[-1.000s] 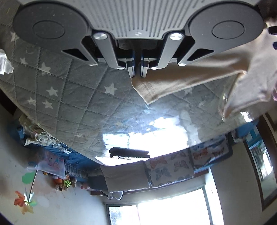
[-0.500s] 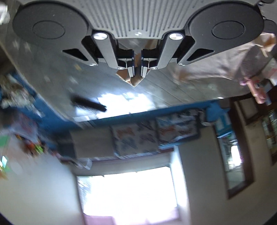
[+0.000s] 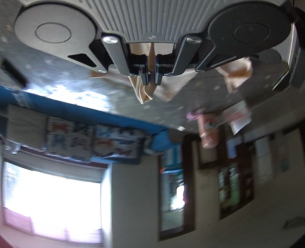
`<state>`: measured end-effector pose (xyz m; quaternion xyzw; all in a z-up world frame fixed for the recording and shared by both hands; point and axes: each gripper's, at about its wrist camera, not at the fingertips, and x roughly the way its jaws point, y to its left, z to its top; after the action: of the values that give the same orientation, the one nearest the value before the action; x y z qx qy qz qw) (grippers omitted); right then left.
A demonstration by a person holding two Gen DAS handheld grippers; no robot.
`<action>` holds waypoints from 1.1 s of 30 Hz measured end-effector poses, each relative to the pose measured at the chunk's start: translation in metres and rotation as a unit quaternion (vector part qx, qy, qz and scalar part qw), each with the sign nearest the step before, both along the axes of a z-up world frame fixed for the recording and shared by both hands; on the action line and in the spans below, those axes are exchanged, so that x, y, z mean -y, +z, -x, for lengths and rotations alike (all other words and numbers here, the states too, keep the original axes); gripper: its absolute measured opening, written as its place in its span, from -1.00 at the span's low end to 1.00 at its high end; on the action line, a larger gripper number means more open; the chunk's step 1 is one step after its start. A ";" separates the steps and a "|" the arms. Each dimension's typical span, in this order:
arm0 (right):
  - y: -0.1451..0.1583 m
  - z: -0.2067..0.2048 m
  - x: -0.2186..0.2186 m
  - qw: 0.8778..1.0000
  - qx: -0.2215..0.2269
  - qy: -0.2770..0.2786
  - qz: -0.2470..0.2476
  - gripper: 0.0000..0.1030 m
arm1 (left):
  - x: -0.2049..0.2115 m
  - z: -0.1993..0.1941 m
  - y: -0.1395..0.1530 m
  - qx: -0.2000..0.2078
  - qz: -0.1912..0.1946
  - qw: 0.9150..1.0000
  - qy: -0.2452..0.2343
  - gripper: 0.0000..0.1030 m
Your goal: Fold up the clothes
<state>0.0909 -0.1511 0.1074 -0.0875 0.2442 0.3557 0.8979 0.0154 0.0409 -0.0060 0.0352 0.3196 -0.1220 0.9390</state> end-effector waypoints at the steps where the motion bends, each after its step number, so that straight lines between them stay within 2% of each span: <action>1: -0.006 0.001 -0.007 1.000 -0.008 0.010 0.003 -0.89 | -0.004 0.002 -0.001 -0.002 0.000 1.000 0.007 -0.20; 5: -0.032 0.008 -0.035 0.997 -0.046 0.057 0.022 -0.82 | -0.017 0.009 -0.005 -0.007 0.003 1.000 0.029 -0.19; 10: -0.043 0.017 -0.030 0.994 -0.068 0.080 0.037 -0.78 | -0.025 0.012 -0.002 -0.004 0.008 0.999 0.044 -0.19; 13: -0.048 0.016 -0.009 0.994 -0.072 0.064 0.057 -0.77 | -0.026 0.011 0.003 0.003 0.010 0.999 0.050 -0.20; 19: -0.077 0.003 0.042 0.988 -0.130 0.010 0.078 -0.77 | -0.022 -0.006 0.004 0.005 0.008 0.999 0.054 -0.20; 25: -0.109 0.000 0.075 0.982 -0.177 -0.022 0.069 -0.72 | -0.019 -0.029 -0.001 -0.007 -0.001 0.998 0.065 -0.21; 33: -0.100 -0.010 0.069 0.985 -0.156 -0.006 0.069 -0.64 | -0.018 -0.046 -0.011 -0.022 -0.018 0.997 0.073 -0.21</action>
<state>0.1010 -0.2204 0.0078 -0.0914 0.4060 0.3414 0.8428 0.0618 0.0588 -0.0170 0.0260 0.3442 -0.0481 0.9373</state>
